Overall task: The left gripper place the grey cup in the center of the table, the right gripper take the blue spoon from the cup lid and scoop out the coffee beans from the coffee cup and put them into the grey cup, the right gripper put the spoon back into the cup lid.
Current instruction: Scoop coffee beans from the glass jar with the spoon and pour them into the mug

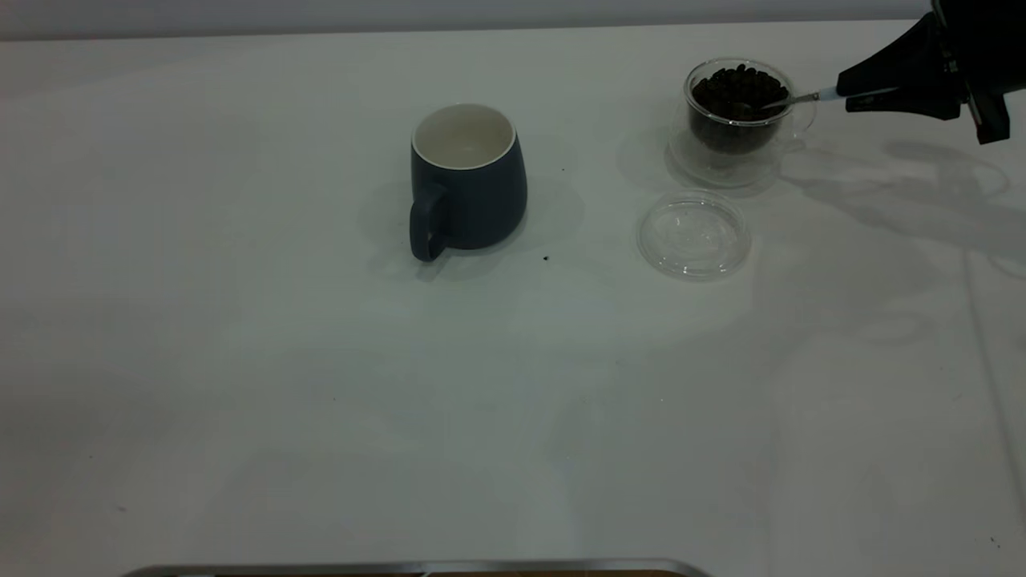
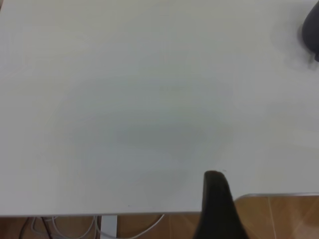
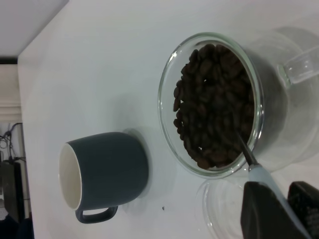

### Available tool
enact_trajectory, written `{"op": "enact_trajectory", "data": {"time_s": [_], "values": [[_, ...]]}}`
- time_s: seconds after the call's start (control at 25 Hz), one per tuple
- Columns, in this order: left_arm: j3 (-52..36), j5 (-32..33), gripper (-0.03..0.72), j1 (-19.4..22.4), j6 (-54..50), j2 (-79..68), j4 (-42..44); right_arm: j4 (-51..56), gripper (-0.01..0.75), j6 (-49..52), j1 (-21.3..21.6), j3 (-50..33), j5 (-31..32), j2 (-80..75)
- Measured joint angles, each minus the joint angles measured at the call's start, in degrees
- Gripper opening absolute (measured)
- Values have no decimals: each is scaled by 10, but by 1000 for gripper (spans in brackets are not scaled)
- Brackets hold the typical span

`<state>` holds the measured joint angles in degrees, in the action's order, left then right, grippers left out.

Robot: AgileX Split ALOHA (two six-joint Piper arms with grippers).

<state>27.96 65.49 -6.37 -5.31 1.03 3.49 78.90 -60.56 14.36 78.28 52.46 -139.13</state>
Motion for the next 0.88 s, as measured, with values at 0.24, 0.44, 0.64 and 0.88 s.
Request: {"op": "enact_trajectory", "data": {"time_s": [0.24, 0.44, 0.64, 0.88], "values": [[0, 0, 567, 0, 0, 0, 0, -1, 104, 0, 0, 0, 1, 0], [0, 0, 567, 0, 0, 0, 0, -3, 104, 0, 4, 0, 18, -1], [0, 0, 567, 0, 0, 0, 0, -6, 104, 5, 18, 0, 37, -1], [0, 0, 567, 0, 0, 0, 0, -6, 104, 6, 29, 0, 62, -1]]}}
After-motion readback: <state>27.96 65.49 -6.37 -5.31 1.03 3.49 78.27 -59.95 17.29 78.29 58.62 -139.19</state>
